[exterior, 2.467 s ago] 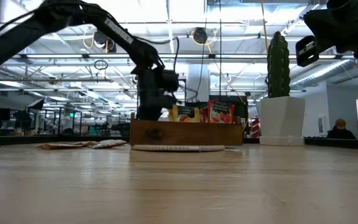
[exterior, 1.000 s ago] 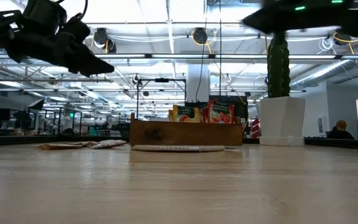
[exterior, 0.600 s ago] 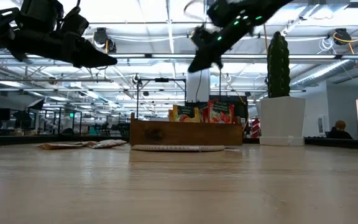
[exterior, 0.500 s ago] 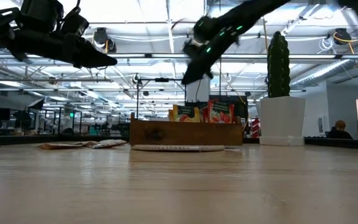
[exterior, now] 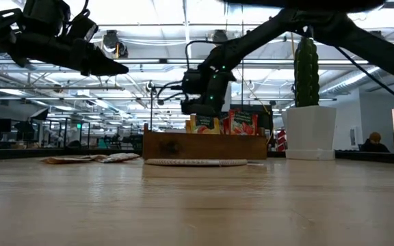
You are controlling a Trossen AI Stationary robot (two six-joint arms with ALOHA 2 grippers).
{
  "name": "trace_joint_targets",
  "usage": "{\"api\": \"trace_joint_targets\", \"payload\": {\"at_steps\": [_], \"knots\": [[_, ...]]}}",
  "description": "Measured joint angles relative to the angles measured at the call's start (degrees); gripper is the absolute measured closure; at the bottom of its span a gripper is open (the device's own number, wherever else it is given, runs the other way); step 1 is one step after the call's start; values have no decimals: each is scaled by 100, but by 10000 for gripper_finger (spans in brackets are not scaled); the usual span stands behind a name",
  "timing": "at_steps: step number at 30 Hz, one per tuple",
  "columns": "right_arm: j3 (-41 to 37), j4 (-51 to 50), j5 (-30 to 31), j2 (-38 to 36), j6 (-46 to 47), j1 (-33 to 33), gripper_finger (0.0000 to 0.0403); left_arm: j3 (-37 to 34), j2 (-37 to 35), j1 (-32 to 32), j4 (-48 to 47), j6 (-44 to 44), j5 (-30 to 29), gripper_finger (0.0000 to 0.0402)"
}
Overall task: Pick & Place Tea
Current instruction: Put the tan gold tea bag into the left section of the wood organizer
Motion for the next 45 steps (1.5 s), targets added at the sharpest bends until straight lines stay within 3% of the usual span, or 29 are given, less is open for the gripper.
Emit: {"api": "trace_joint_targets", "payload": {"at_steps": [5, 10, 12, 16, 21, 28, 35, 41, 45], "knots": [[-203, 239, 102, 64, -233, 280, 153, 0, 0, 0, -10, -2, 0, 366], [-506, 657, 1193, 51, -841, 465, 146, 0, 0, 0, -6, -9, 0, 366], [-621, 937, 1333, 37, -823, 470, 149, 0, 0, 0, -1, -13, 0, 366], [-738, 938, 1267, 26, -688, 415, 160, 2, 0, 0, -1, -44, 0, 366], [-771, 909, 371, 35, -511, 267, 178, 2, 0, 0, -1, -44, 0, 366], [-790, 1119, 737, -17, 314, 121, 201, 2, 0, 0, -48, -35, 0, 366], [-779, 1534, 584, -277, 943, 73, 194, 2, 0, -2, -100, -7, -35, 366], [-793, 1727, -221, -301, 896, 206, 186, 2, 0, 29, -104, -4, -102, 366], [-848, 1877, 136, -306, 170, 316, 189, 2, 2, 26, -106, -24, -146, 366]]}}
